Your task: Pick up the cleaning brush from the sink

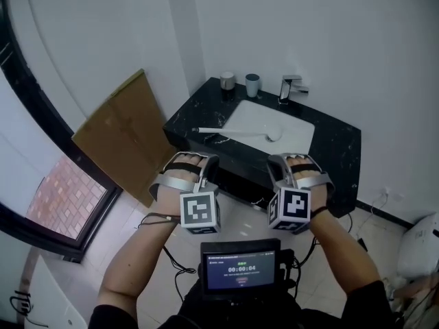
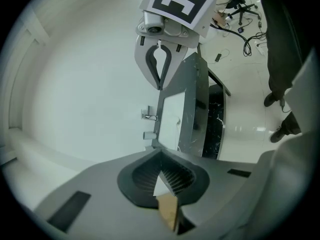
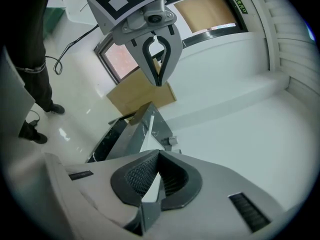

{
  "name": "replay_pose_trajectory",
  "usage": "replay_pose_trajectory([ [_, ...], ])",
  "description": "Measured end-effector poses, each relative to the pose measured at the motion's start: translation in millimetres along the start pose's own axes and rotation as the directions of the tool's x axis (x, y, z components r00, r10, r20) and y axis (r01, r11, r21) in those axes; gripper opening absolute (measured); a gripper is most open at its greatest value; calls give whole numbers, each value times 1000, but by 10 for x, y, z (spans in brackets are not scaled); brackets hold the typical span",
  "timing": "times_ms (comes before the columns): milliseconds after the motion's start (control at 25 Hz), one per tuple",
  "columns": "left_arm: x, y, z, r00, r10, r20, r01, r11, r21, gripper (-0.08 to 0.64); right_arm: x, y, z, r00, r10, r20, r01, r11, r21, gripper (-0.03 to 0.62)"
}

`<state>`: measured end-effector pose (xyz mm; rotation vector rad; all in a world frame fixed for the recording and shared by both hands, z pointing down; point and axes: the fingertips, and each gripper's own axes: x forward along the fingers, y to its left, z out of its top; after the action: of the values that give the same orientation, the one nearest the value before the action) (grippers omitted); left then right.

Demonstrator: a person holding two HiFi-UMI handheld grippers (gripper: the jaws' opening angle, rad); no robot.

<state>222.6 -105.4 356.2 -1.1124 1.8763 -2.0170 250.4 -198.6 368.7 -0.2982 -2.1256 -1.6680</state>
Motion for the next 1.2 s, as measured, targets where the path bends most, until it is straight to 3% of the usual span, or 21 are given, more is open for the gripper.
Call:
replay_pose_trajectory([
  [200,205,69,-750,1000,13,25,-13,1000,13,20,473,-134,455,999,-23,-46,26,996,79,6],
  [360,313,112,-1223,993,-35,113,35,999,3,20,830,-195,728,993,-31,-118,51,984,169,6],
  [480,539,168,-1543,989,-65,135,67,998,-8,20,1106,-277,867,990,-30,-135,61,972,226,6],
  [720,1230,364,-1840,984,-78,163,86,995,-47,20,1688,-420,748,989,-22,-147,65,954,293,6],
  [920,1722,585,-1999,973,-114,202,146,978,-151,20,2097,-622,600,989,-25,-144,75,932,353,6],
  [1200,2300,913,-2497,936,-162,312,232,951,-204,20,2705,-951,810,982,-40,-183,125,869,479,6],
])
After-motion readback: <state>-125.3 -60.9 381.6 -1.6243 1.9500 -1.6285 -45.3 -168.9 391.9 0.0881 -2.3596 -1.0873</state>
